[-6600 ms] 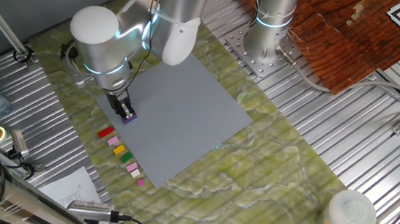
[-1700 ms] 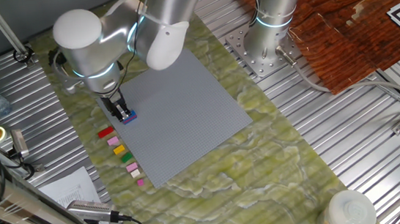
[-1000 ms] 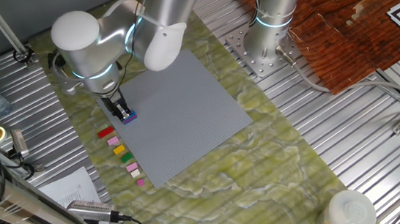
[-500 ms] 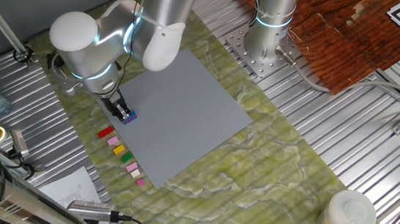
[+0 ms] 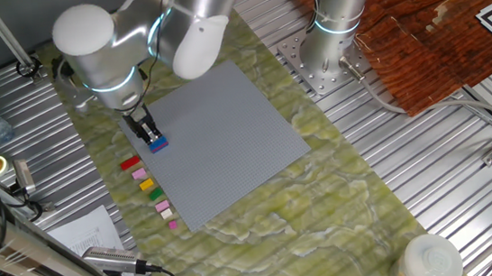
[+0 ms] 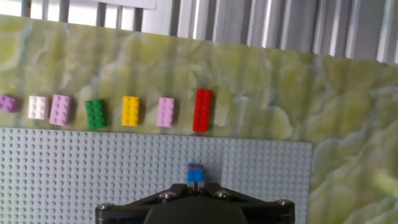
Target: Stack small Lego blocks one on top of the other
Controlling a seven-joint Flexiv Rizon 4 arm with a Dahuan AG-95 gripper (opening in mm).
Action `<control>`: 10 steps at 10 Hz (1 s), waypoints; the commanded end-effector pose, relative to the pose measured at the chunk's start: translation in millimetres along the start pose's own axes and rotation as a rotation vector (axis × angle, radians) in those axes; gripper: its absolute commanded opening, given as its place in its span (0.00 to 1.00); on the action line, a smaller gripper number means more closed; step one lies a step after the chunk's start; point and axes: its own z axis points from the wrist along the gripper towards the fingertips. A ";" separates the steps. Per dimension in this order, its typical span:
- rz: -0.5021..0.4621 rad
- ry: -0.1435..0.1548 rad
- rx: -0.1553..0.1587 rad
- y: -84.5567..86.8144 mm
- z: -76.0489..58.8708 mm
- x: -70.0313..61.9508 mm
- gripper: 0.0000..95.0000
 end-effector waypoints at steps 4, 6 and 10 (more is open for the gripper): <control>0.088 -0.064 0.010 4.4 -23.1 7.0 0.00; 0.172 -0.071 0.008 4.9 -24.7 8.1 0.00; 0.231 -0.138 0.055 3.9 -24.5 13.1 0.00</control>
